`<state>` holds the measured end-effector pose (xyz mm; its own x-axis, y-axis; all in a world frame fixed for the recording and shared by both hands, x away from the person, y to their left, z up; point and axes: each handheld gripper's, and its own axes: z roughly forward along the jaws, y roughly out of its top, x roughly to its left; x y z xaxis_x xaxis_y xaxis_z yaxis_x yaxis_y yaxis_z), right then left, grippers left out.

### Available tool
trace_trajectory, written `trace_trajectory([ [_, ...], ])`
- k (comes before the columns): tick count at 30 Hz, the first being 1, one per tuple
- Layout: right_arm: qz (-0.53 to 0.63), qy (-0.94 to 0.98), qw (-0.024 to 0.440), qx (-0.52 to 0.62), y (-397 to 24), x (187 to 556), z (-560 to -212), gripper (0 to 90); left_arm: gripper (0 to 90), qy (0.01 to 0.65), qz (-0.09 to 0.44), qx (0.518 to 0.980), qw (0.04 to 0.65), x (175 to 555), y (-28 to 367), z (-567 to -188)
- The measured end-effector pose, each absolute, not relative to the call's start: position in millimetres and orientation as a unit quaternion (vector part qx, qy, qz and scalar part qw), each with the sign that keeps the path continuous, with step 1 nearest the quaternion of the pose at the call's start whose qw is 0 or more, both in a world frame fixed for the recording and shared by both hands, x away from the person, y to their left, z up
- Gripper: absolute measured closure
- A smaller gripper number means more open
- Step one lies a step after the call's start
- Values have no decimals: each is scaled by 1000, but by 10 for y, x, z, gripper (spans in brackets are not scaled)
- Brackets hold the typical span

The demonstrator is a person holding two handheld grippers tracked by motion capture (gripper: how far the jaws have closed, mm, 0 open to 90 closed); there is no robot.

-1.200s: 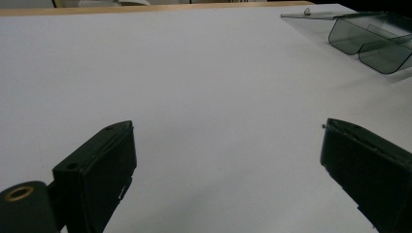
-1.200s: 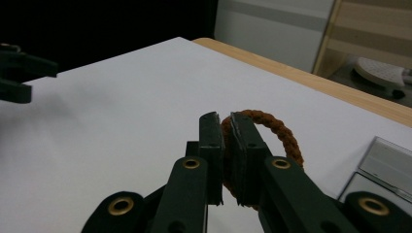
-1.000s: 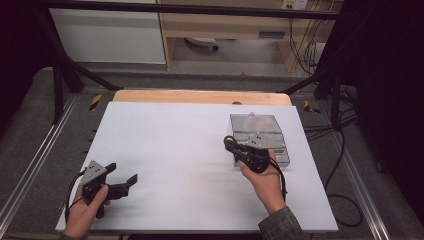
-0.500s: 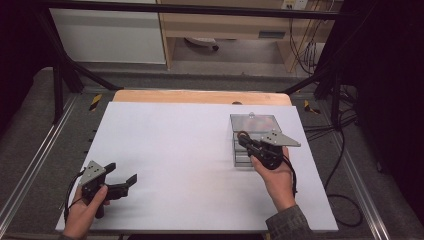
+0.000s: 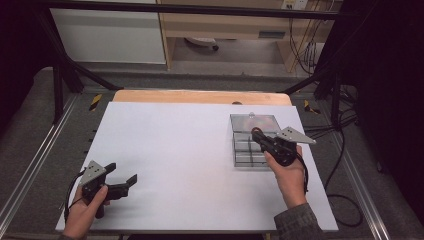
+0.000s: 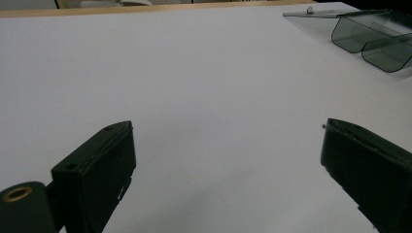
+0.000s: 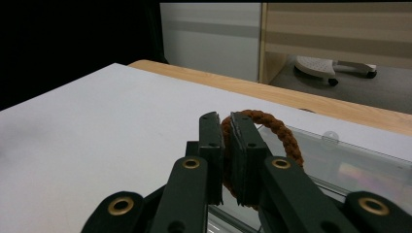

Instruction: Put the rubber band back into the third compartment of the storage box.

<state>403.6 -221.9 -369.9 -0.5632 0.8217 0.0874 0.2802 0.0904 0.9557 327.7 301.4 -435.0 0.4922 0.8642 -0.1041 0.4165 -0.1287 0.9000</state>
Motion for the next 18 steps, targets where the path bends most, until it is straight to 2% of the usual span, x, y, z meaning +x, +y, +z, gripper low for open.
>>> trace_trajectory([
  [18,513,715,241,410,-2303,4310,-3673,844,56,444,231,722,478,3266,2997,-4355],
])
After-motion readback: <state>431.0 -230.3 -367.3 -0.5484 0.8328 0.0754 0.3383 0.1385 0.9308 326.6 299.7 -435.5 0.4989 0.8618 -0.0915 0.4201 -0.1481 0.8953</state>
